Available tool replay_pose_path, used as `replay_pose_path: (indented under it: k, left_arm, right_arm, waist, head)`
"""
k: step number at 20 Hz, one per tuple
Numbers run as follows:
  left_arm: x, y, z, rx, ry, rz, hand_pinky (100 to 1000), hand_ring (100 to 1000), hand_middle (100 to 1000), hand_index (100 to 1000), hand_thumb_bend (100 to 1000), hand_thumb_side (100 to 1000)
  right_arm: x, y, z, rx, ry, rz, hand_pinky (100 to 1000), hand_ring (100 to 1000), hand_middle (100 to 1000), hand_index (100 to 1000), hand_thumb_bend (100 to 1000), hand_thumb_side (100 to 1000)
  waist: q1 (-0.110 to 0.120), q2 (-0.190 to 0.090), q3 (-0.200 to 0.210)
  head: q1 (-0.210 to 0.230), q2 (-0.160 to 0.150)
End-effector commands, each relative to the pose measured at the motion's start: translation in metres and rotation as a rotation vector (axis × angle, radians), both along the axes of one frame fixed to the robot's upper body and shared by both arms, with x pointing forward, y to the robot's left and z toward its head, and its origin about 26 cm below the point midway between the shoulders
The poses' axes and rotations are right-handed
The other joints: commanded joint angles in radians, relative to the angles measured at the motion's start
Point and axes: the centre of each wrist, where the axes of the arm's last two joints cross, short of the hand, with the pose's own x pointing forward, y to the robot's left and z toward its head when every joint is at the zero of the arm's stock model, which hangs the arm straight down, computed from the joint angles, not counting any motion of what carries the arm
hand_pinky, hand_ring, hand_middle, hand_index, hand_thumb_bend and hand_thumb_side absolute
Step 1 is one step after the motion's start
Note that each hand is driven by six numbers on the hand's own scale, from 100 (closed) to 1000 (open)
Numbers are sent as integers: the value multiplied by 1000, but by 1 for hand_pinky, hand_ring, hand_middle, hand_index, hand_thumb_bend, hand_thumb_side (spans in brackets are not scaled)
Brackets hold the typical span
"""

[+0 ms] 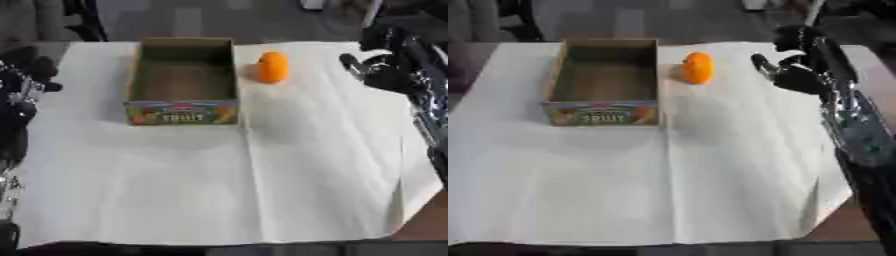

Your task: Pick up objects on the table and place them in the box.

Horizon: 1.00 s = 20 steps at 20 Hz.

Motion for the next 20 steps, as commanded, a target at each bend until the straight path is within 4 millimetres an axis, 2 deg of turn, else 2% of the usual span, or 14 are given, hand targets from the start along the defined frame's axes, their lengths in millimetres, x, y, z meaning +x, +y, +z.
replay_pose_path:
  k: [1, 15, 20]
  left_arm:
    - [0, 4, 9, 16, -28, 4, 618, 668, 594, 730, 576, 404]
    - [0, 4, 9, 15, -27, 4, 619, 670, 594, 730, 572, 405]
    - [0, 4, 9, 16, -26, 0, 619, 671, 594, 730, 572, 405]
  right_arm:
    - [0, 0, 14, -6, -37, 14, 636, 759, 661, 790, 431, 185]
    - [0, 0, 15, -12, -37, 16, 637, 761, 664, 791, 426, 184]
    - [7, 0, 21, -56, -39, 22, 640, 762, 672, 794, 430, 180]
  waist:
    - [1, -14, -1]
    - [-2, -14, 0]
    - [-3, -15, 3]
  head:
    - [-2, 6]
    - [-2, 6]
    - [-5, 6]
